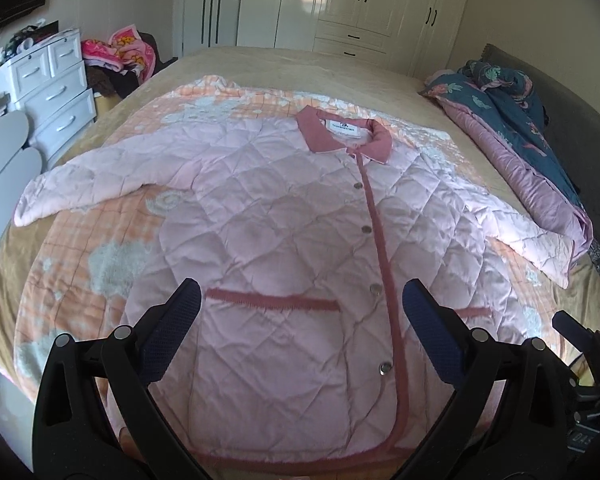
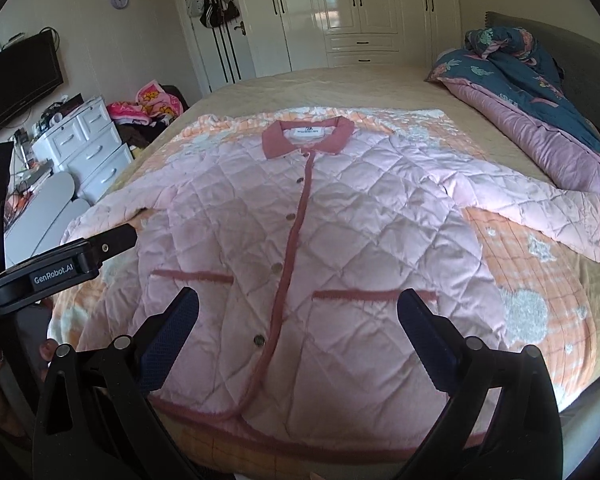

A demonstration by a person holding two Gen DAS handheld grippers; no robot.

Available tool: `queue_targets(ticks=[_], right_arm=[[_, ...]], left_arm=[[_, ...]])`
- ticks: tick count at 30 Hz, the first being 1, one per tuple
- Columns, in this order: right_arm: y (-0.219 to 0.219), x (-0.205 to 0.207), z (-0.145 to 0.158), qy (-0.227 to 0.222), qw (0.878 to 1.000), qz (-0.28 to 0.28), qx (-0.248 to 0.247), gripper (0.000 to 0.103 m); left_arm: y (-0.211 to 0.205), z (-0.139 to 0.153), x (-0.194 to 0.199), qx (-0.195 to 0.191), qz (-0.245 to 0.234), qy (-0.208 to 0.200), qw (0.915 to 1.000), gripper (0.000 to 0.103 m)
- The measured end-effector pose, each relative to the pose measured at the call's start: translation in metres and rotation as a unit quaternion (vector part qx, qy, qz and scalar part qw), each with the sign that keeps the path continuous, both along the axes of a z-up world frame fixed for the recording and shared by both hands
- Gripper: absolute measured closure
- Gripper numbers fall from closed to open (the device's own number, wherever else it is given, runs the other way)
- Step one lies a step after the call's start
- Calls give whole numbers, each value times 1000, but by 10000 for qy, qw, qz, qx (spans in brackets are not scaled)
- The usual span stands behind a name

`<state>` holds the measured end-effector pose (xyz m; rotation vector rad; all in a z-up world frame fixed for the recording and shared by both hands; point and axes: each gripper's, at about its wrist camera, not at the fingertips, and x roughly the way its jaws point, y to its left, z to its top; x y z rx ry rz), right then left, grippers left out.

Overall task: Fold large clothes
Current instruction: 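Move the right gripper to a jacket sleeve cuff and grasp it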

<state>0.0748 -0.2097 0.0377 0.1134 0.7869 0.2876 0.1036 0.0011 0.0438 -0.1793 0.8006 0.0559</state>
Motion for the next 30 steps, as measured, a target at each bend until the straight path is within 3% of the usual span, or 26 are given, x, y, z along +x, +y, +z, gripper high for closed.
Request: queue_targets(ticks=[11,20,30], right_arm=[[-18,68,11,13,9993,-351,95,4],[-50,129,11,98,9953,-788,553,4],[-109,195,0,84,9797,-1863,742,4]], left_arm=[[-10,11,62,-168,-182,-69,9997,8],[-26,10,115,-227,-473,26,9986,8],[-51,-6,177,-186,-707,250,9970,8]])
